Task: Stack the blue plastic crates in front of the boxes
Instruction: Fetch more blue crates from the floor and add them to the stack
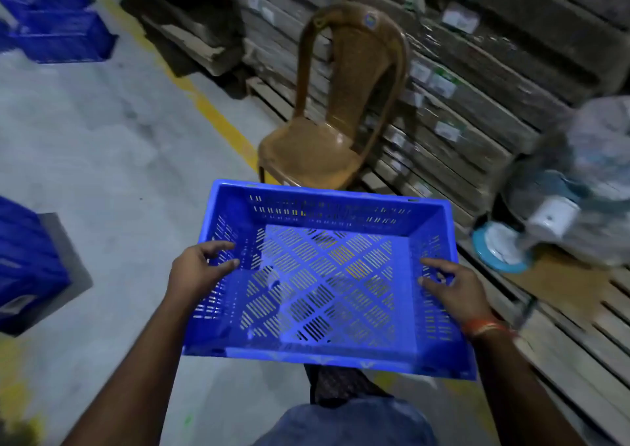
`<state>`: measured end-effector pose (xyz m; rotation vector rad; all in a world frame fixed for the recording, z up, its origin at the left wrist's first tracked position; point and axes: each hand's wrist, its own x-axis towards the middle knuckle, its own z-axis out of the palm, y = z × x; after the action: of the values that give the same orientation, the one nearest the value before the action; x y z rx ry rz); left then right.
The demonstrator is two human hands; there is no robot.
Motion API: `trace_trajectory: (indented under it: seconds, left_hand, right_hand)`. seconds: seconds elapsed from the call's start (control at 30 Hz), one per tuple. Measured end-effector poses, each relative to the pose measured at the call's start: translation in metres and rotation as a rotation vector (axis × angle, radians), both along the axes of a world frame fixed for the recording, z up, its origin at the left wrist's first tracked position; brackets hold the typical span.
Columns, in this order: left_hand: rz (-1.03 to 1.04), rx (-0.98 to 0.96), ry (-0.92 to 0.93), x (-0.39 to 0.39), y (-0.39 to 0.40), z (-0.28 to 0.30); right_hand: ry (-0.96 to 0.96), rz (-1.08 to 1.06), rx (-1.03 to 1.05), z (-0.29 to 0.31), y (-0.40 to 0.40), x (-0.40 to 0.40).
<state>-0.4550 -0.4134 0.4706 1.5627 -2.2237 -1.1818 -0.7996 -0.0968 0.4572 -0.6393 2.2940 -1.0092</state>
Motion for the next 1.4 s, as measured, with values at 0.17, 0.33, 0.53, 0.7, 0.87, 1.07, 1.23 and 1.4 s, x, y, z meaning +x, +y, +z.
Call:
trace_trajectory:
  seconds: [0.17,0.33,0.53,0.7,0.87,1.07,1.23,1.4]
  left_hand:
    - [0.163,-0.005,-0.048,0.035,-0.088,0.001]
    - [0.413,-0.012,-0.029,0.083,-0.172,0.013]
    - [0.673,-0.016,0.012,0.145,-0.250,0.014]
    - [0.811,0.011,0.077,0.195,-0.333,-0.002]
    - [0.889,0.024,0.088,0.245,-0.423,0.004]
    - [0.981,0.005,0.100,0.290,-0.521,0.006]
    - [1.072,-0.007,0.044,0.318,-0.601,-0.005]
    - [1.198,-0.024,0.055,0.331,-0.671,-0.012]
  right_hand:
    - [0.014,0.140,0.030,-0.008,-0.138,-0.009]
    - [-0.011,0.381,0.021,-0.004,-0.306,-0.005]
    - [0.011,0.607,0.015,0.011,-0.504,0.028]
    - [0.089,0.740,-0.019,0.006,-0.661,0.073]
    - [0.141,0.817,-0.029,0.014,-0.790,0.122]
    - [0.126,0.873,-0.089,0.032,-0.919,0.168]
    - [0.078,0.977,-0.088,0.021,-1.040,0.201]
    - [0.061,1.112,-0.054,0.004,-1.163,0.229]
